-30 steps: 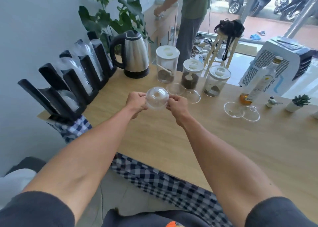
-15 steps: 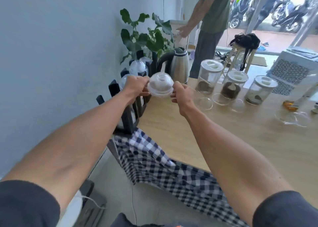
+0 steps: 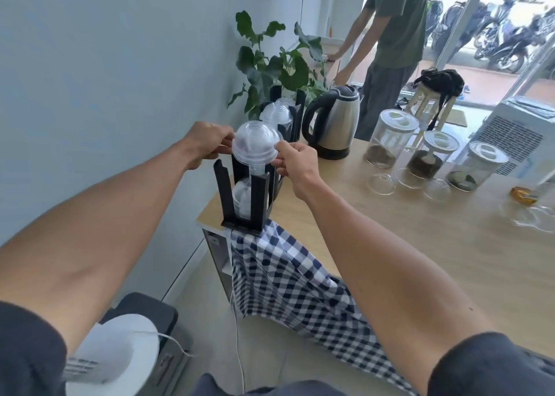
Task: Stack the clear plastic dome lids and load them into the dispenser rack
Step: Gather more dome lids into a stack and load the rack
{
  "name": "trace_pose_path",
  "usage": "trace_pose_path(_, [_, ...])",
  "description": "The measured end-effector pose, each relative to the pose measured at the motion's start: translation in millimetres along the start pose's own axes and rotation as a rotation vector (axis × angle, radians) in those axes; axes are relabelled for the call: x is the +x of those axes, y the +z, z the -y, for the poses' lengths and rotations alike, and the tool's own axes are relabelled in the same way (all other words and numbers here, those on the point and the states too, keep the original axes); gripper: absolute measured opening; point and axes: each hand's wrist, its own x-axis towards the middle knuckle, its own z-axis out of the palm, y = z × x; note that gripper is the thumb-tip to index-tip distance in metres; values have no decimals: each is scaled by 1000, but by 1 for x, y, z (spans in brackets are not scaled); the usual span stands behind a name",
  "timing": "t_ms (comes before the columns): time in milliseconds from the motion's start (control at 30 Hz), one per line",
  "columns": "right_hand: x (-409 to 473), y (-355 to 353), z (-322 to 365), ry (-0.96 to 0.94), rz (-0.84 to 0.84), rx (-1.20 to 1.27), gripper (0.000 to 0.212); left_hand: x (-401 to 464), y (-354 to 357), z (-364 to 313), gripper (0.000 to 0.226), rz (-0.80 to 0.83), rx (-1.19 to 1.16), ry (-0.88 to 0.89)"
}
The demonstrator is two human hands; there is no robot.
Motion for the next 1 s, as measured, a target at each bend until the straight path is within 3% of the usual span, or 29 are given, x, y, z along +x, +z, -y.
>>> trace_pose_path(133, [7,-3,-3,10,10,18,32,4,-7,-4,14,24,-10,-19])
trace_pose_path(233, [9,7,-34,90,1,-17,34,21,-8,31,17,115,-16,-114])
trace_pose_path(333, [6,12,-64,169,-38,-35,31,32,-8,66,12,220,0,-209])
trace_pose_path(533, [8,11,-69,206,-21,16,26,37,-13,69,14,283,-75,-302])
trace_pose_path(633, [12,13,-76,222,-26,30,20,45,-15,75,13,306,-121,-397])
trace_pose_path(733, [16,13,-90,251,-42,2,28,51,-9,88,10,316,-143,-474])
trace_pose_path(1000, [16,11,-115,295,-44,-36,23,55,3,116,9,287,-213,-499])
